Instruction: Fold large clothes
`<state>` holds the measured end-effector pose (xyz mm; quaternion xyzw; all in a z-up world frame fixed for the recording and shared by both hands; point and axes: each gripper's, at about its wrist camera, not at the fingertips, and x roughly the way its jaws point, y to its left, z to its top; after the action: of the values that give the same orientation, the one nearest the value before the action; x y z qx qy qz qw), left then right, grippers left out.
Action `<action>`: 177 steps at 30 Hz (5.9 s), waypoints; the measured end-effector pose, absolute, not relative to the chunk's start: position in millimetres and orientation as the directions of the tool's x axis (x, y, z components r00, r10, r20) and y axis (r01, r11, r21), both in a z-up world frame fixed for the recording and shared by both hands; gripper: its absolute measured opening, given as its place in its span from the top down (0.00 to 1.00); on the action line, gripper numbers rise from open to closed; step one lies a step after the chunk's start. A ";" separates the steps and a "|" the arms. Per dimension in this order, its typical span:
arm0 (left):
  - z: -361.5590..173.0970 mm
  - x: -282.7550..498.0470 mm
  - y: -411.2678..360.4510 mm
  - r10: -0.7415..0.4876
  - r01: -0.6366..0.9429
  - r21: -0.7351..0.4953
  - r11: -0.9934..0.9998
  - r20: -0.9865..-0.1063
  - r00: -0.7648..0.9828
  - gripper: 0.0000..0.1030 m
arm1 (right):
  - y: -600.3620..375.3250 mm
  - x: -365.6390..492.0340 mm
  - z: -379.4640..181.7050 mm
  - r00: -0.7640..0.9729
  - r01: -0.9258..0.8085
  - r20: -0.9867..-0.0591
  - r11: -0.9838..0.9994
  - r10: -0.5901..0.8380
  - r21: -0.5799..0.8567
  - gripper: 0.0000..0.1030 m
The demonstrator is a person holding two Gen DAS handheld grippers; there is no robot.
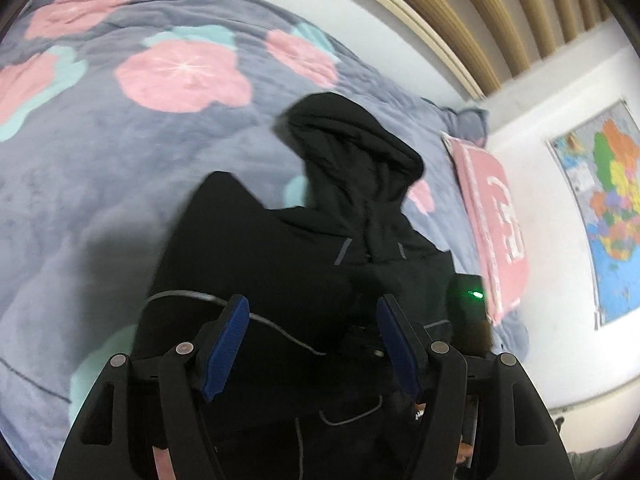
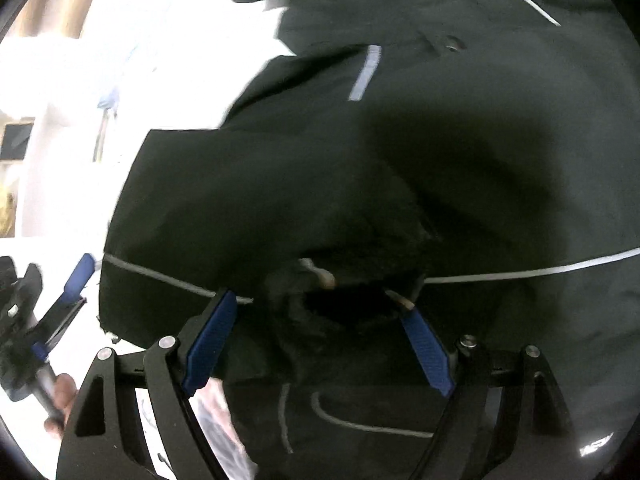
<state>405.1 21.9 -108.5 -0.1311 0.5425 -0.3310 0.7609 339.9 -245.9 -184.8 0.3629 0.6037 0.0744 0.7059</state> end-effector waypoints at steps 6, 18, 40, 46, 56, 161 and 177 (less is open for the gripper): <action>-113.3 417.2 33.5 -0.574 0.314 -0.496 0.809 -0.780 0.249 0.34 | -237.7 352.7 -198.1 0.224 0.360 -0.863 0.784 0.453 0.505 0.47; -106.9 404.8 -23.0 -0.556 0.469 -0.417 0.779 -0.804 0.209 0.34 | -346.6 295.8 -55.2 0.465 0.286 -0.884 0.954 -0.058 0.088 0.68; -167.9 381.7 -87.6 -0.370 0.492 -0.214 0.844 -0.897 0.243 0.34 | -428.4 273.1 -104.8 0.364 0.382 -0.928 0.921 -0.075 0.075 0.25; -179.0 381.0 -81.6 -0.339 0.454 -0.209 0.866 -0.913 0.226 0.34 | -364.3 301.0 -127.1 0.343 0.198 -0.939 0.978 -0.009 0.063 0.27; -213.9 373.7 -101.4 -0.173 0.483 -0.038 0.875 -0.956 0.237 0.33 | -362.2 291.8 -172.6 0.199 0.197 -0.980 0.980 -0.007 0.033 0.35; -154.5 673.2 -212.2 -0.565 0.630 -0.351 0.693 -0.807 0.173 0.24 | -496.0 548.7 -150.7 0.393 0.063 -0.877 0.943 0.277 0.326 0.25; -229.6 720.1 -254.2 -0.601 0.515 -0.528 0.675 -0.799 -0.032 0.25 | -481.7 649.2 -223.5 0.261 0.060 -0.855 0.877 0.447 0.477 0.32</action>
<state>720.1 -254.2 -229.6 -0.0358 0.5957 -0.4017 0.6946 649.2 -481.7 -223.5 0.2132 0.5944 0.1267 0.7649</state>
